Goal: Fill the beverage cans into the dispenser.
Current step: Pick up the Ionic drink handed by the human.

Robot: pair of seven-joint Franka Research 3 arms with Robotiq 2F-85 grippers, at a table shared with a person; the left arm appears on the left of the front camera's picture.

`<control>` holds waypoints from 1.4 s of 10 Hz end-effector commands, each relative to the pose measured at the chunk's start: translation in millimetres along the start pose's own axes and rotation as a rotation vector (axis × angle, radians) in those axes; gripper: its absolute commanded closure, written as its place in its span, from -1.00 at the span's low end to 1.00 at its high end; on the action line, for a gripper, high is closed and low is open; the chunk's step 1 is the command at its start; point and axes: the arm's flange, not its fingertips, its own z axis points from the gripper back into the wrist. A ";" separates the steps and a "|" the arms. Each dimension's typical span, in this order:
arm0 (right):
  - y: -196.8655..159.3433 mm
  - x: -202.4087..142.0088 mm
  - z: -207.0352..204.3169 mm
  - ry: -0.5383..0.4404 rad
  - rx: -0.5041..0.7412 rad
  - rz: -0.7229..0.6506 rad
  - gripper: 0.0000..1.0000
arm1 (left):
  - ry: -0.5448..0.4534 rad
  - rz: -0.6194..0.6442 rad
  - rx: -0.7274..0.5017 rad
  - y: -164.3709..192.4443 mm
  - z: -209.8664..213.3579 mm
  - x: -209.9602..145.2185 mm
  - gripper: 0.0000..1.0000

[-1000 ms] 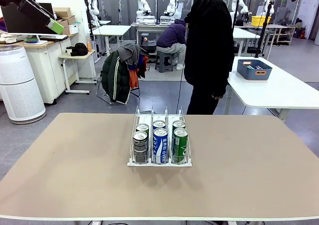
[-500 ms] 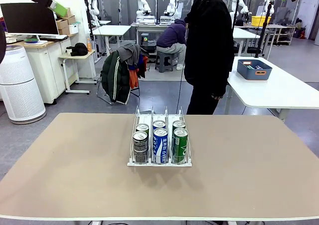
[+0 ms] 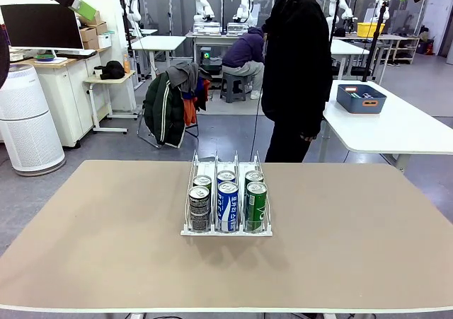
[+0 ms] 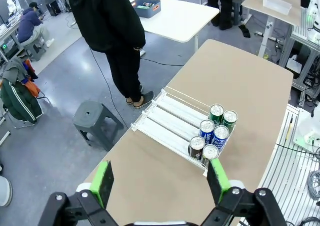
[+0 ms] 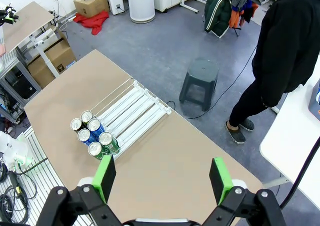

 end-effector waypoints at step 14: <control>1.2 -1.6 0.2 0.003 0.005 0.004 -1.00 | 0.154 -0.009 -0.085 -7.9 10.5 14.3 -1.00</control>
